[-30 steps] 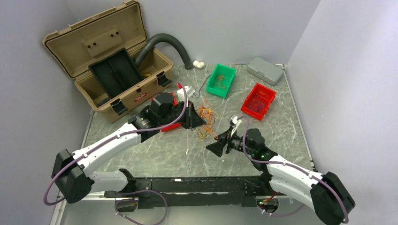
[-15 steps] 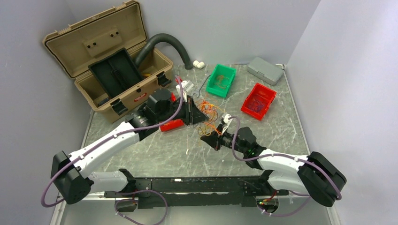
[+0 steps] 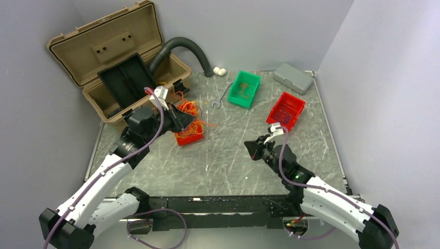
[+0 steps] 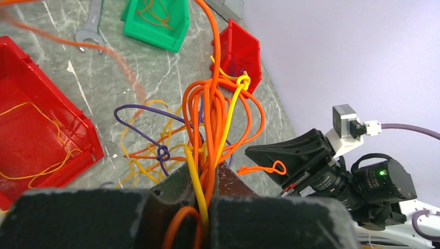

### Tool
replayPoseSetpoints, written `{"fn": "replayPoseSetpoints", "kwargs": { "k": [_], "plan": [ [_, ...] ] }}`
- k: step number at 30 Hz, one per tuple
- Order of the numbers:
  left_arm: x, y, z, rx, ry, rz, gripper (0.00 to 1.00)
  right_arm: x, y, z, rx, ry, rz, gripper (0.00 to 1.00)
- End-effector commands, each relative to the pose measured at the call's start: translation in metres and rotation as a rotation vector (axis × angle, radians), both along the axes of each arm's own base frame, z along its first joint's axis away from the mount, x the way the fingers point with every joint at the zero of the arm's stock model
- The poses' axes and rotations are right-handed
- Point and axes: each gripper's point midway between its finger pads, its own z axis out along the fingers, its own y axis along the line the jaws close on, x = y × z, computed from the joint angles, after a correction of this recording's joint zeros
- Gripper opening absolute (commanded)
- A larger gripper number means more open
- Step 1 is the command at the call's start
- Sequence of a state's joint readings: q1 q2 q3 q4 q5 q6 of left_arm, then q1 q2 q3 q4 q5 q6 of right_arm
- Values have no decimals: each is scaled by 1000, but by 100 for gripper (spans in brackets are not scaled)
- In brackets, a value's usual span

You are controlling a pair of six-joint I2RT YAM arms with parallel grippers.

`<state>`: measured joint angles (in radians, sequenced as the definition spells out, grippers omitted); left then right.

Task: Untangle the cables

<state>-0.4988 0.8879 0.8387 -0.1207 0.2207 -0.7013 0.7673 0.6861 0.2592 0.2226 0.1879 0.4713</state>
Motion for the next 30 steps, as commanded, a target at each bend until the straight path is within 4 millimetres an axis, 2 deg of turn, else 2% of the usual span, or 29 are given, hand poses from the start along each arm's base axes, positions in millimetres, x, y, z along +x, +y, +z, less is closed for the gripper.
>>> {"fn": "replayPoseSetpoints", "kwargs": {
  "k": [1,3,5,6,10,14,20,21,22,23,24,25,26,27,28,30],
  "plan": [
    [-8,-18,15,-56,-50,-121,0,-8,9,19,-23,-73,101,30],
    [-19,-36,30,-92,-99,-254,0,-22,34,27,-3,-123,273,64],
    [-27,-51,38,-94,-105,-338,0,-36,54,28,11,-138,416,91],
    [-31,-56,42,-86,-109,-365,1,-39,62,29,17,-145,461,98],
    [-44,-75,59,-83,-124,-430,1,-40,74,33,57,-233,520,100],
    [-57,-92,74,-173,-119,-510,1,-36,86,51,81,-337,550,100],
    [-65,-109,81,-208,-93,-558,1,-32,109,67,89,-384,624,99],
    [-64,-109,82,-209,-92,-555,1,-30,111,69,90,-386,624,96],
    [-64,-110,84,-212,-92,-555,1,-28,113,69,86,-380,625,80],
    [-63,-110,85,-215,-96,-552,1,-26,114,68,80,-372,620,59],
    [-62,-109,86,-216,-98,-546,1,-22,115,67,72,-356,605,32],
    [-61,-108,86,-211,-100,-534,2,-19,114,64,70,-336,586,10],
    [-54,-104,84,-197,-101,-492,5,-17,110,61,71,-318,559,0],
    [-49,-100,80,-176,-92,-461,7,-14,105,57,76,-297,519,0],
    [-39,-93,77,-153,-94,-397,14,-12,99,53,88,-272,478,0],
    [-17,-72,58,-96,-54,-268,22,-4,82,48,91,-223,365,0]
  ]
}}
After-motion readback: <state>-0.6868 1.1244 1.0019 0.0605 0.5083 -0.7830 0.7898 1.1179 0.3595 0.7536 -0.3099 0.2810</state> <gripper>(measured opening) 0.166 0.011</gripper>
